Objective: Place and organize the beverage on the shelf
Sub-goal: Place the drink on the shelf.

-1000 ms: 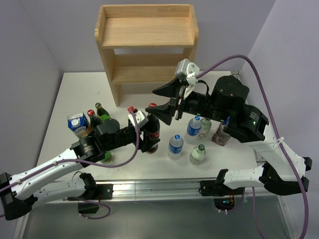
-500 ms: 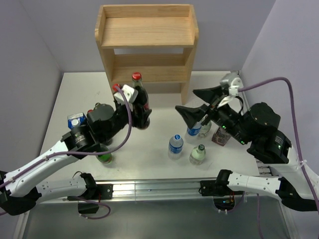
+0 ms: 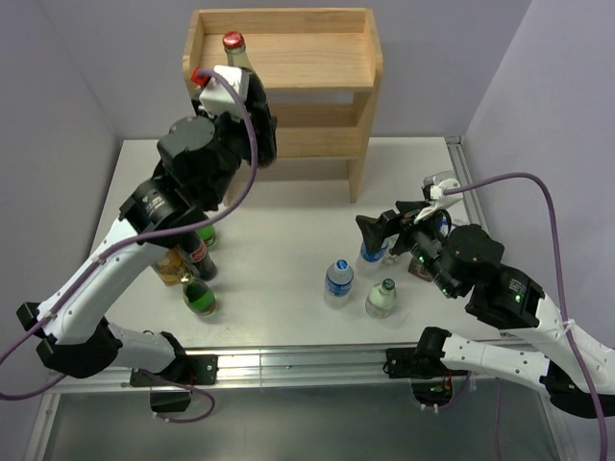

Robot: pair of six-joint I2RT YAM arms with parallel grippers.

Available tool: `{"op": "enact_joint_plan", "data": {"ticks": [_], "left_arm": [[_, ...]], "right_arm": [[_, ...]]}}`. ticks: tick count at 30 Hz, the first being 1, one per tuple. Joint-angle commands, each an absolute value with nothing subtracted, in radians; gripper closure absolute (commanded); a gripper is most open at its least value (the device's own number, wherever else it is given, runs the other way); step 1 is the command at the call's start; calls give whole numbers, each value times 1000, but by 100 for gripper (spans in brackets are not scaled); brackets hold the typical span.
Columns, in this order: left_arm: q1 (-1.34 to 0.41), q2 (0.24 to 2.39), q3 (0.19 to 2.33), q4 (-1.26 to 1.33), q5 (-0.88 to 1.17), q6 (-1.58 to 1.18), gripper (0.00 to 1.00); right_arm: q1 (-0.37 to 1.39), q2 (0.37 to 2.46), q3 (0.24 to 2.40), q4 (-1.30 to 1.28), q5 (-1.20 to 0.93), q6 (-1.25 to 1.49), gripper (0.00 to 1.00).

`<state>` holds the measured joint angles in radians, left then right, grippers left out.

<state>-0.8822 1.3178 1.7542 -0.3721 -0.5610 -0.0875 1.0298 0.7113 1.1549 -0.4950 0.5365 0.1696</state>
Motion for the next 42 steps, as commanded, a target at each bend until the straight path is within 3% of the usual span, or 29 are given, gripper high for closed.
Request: {"op": "enact_joint_plan", "data": {"ticks": [1,11,16,39,42], "left_arm": [[-830,1343,1966,-176,-555,-43,100],[-719,1607,2399,-196,-561,112,100],[-680,1623,2372,-89,-571,167,100],[-419,1785,2474,-150,-316,-77,100],[-400,1805,2483,-156,-304,-86,93]], "right_arm": [[1032,673,1120,-502,615,238,1],[1032,644,1032,-551,615,275,1],[1032,621,1008,-555,600,288,1],[1032,571,943,-571,580,314,1],[1032,569,936,-571,575,318,1]]}}
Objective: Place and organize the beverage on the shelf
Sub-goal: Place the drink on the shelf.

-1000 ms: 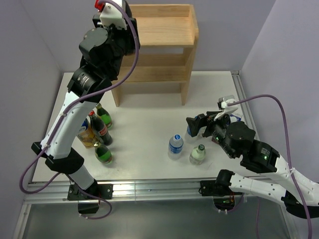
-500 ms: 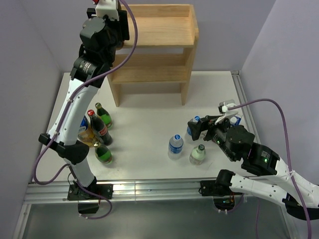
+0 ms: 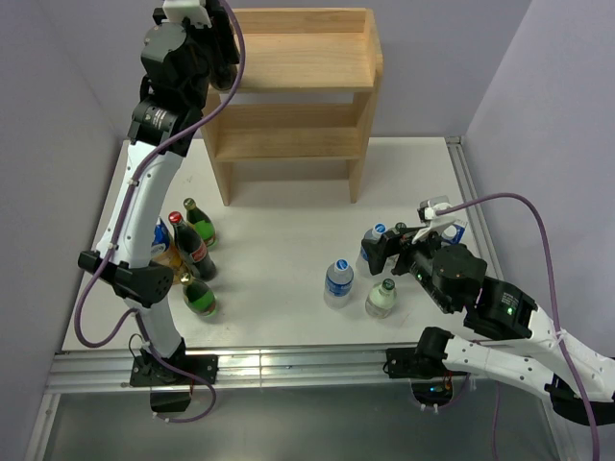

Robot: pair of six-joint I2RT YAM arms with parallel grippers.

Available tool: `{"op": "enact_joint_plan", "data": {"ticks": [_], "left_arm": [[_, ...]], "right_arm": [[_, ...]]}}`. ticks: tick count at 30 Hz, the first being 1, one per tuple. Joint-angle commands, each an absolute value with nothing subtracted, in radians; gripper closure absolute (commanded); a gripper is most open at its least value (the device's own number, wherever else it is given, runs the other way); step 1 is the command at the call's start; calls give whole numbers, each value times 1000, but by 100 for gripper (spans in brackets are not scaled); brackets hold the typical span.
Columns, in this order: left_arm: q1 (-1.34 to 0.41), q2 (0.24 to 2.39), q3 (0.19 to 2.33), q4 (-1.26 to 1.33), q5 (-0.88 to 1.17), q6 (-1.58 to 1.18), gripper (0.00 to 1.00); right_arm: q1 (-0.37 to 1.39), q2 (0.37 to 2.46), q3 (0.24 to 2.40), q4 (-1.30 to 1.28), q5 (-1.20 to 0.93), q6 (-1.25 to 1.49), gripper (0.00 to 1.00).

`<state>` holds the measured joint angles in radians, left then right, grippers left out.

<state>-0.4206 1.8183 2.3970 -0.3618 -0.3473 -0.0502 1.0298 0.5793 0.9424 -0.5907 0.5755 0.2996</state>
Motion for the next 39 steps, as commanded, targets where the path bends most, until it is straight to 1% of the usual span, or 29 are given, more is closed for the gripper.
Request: {"op": "enact_joint_plan", "data": {"ticks": [1,5,8,11,13,17,18,19,22,24,29,33,36,37,39], "left_arm": [[-396,1810,2484,-156,-299,-84,90],[-391,1833,2488,-158,-285,-75,82],[-390,1845,2474,-155,-284,-64,80],[-390,1859,2470,-146,-275,-49,79],[-390,1871,2467,-141,-278,-43,83],[-390,1890,2451,-123,-270,-34,86],[-390,1894,2447,-120,-270,-32,87],[-390,1894,2436,-103,-268,-34,91],[-390,1878,2369,-48,-262,-35,96],[-390,1878,2339,-25,-256,-31,96],[-374,1954,2419,-20,-255,-26,98],[-350,1982,2418,-9,-230,-40,98],[-321,2002,2404,52,-204,-55,98],[-319,2022,2405,57,-199,-54,100],[-311,2060,2430,57,-190,-51,100]], "right_arm": [[1032,569,934,-571,575,316,1],[1032,568,923,-566,575,314,1],[1032,563,917,-565,577,313,1],[1032,560,913,-563,578,311,1],[1032,557,913,-563,580,307,1],[1032,552,911,-563,578,305,1],[1032,552,911,-563,578,305,1],[1032,551,910,-563,578,305,1],[1032,543,904,-560,575,302,1],[1032,540,900,-558,577,299,1],[1032,538,896,-561,569,298,1],[1032,529,879,-551,557,302,1],[1032,531,873,-538,546,299,1],[1032,532,877,-538,545,299,1],[1032,538,880,-543,543,298,1]]}}
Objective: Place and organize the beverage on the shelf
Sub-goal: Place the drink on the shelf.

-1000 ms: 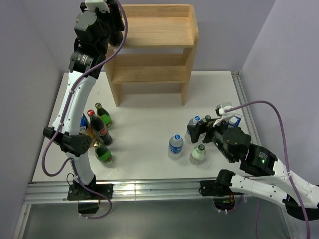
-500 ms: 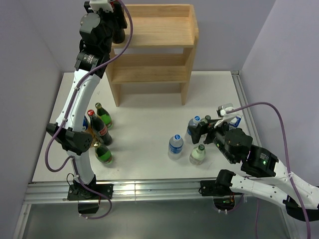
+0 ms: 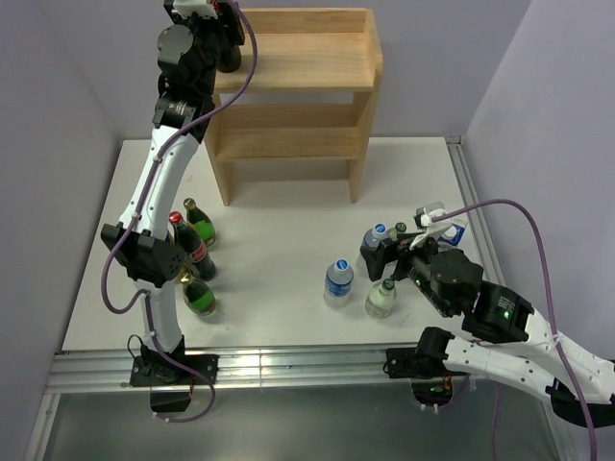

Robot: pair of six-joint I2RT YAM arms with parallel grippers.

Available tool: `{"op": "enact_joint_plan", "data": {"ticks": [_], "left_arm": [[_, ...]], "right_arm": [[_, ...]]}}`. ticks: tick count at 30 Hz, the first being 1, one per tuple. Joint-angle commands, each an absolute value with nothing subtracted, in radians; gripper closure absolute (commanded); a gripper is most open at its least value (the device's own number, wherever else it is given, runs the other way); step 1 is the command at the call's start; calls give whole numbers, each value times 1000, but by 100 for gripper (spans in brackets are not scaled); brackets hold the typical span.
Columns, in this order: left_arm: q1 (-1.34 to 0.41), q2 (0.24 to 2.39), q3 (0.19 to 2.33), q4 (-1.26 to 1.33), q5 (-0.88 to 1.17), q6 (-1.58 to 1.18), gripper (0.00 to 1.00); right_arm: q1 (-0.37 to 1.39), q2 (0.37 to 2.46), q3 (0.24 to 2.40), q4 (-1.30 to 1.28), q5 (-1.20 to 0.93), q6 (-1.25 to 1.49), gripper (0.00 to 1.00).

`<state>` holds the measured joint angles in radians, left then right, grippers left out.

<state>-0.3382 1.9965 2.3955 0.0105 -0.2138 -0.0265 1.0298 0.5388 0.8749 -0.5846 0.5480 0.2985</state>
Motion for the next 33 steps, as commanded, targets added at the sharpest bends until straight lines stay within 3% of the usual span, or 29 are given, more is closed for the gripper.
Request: {"op": "enact_joint_plan", "data": {"ticks": [1,23,33], "left_arm": [[-310,2072,2437,60,-189,-40,100],[-259,2214,2457,112,-143,-23,98],[-259,2163,2373,147,-120,-48,87]], "right_arm": [[1032,538,882,-540,540,298,1],[1032,532,850,-499,476,298,1],[1032,537,854,-497,476,290,1]]}}
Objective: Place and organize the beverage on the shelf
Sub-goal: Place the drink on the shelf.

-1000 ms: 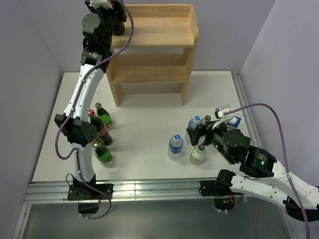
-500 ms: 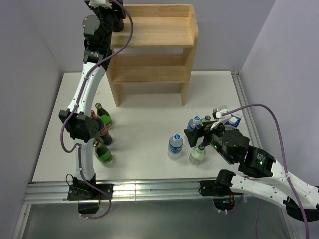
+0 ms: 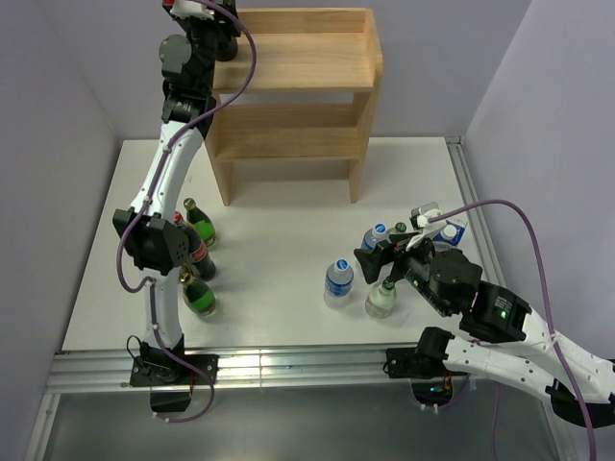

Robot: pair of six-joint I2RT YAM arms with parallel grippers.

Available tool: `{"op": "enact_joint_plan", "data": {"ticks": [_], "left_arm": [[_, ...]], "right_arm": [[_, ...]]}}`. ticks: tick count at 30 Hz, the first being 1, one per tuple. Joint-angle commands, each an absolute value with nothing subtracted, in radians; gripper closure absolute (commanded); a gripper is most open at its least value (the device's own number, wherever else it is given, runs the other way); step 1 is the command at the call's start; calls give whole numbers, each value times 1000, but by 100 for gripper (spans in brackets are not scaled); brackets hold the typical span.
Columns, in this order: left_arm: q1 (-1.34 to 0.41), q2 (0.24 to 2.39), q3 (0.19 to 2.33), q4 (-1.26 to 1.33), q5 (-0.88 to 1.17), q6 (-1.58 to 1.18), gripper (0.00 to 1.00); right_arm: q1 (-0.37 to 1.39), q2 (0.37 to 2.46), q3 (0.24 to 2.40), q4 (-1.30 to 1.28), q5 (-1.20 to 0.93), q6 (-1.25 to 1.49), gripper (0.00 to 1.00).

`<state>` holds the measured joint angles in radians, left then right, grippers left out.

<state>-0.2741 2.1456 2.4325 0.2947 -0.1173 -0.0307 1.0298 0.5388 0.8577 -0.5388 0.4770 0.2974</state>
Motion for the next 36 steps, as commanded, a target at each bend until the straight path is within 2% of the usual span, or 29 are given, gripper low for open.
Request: {"op": "enact_joint_plan", "data": {"ticks": [1,5,8,9,12,19,21,26,36], "left_arm": [[-259,2157,2358,150,-117,-46,84],[-259,2129,2321,160,-104,-44,75],[-259,2109,2293,164,-86,-44,63],[-261,2099,2286,167,-77,-41,56],[-264,2083,2260,172,-66,-35,43],[-265,2125,2373,103,-51,-34,31],[-267,2122,2372,109,-57,-32,25],[-267,2109,2341,129,-52,-20,17],[-268,2080,2319,133,-60,-31,10]], "right_arm": [[1032,535,854,-497,474,290,1],[1032,534,856,-497,469,288,1],[1032,531,856,-492,468,288,1],[1032,531,856,-494,466,288,1],[1034,532,861,-495,466,290,1],[1032,532,868,-499,462,284,1],[1032,532,868,-499,463,284,1],[1032,532,871,-502,465,279,1],[1032,537,867,-492,463,273,1]]}}
